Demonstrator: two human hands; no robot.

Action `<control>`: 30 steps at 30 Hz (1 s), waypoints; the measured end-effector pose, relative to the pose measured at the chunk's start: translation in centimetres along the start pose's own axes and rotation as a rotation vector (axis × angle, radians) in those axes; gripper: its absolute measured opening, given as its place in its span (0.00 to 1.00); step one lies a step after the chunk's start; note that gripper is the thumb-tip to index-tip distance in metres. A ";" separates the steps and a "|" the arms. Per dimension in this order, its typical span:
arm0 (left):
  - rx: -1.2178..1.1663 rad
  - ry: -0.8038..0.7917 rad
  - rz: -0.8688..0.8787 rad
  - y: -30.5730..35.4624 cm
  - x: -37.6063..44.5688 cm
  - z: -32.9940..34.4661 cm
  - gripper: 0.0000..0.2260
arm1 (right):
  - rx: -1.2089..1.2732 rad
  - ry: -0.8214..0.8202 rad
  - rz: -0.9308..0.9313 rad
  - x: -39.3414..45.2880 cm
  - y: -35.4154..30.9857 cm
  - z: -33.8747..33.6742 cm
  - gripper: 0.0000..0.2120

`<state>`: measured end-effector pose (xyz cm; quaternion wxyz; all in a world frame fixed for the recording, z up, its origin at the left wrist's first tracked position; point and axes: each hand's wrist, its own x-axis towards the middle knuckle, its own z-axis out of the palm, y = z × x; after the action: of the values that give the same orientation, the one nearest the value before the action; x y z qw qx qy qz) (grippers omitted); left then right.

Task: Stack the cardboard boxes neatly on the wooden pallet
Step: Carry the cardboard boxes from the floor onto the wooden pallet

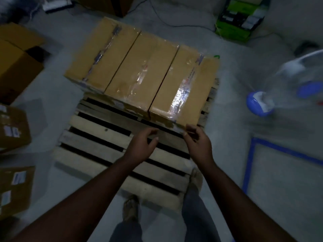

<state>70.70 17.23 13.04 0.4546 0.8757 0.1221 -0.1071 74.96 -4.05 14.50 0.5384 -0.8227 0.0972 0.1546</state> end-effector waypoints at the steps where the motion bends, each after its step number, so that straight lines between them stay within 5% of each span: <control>1: -0.016 -0.018 0.027 0.7 -2.6 -1.0 0.13 | 0.026 0.016 0.001 -3.1 -1.1 -0.6 0.12; 12: -0.046 -0.530 0.297 11.4 -26.2 -1.6 0.09 | 0.546 0.588 0.272 -39.0 -2.2 -7.5 0.07; 23: 0.220 -1.043 0.606 14.5 -52.6 14.4 0.08 | 0.821 1.117 0.403 -70.5 10.4 -11.2 0.10; 30: 0.273 -1.353 0.778 14.1 -77.7 25.8 0.08 | 0.933 1.445 0.531 -94.8 20.2 -9.3 0.07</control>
<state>-0.53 -20.91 32.52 0.3238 0.6485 -0.5096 -0.4637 -18.72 -21.33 34.74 0.5717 -0.3673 0.6520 -0.3363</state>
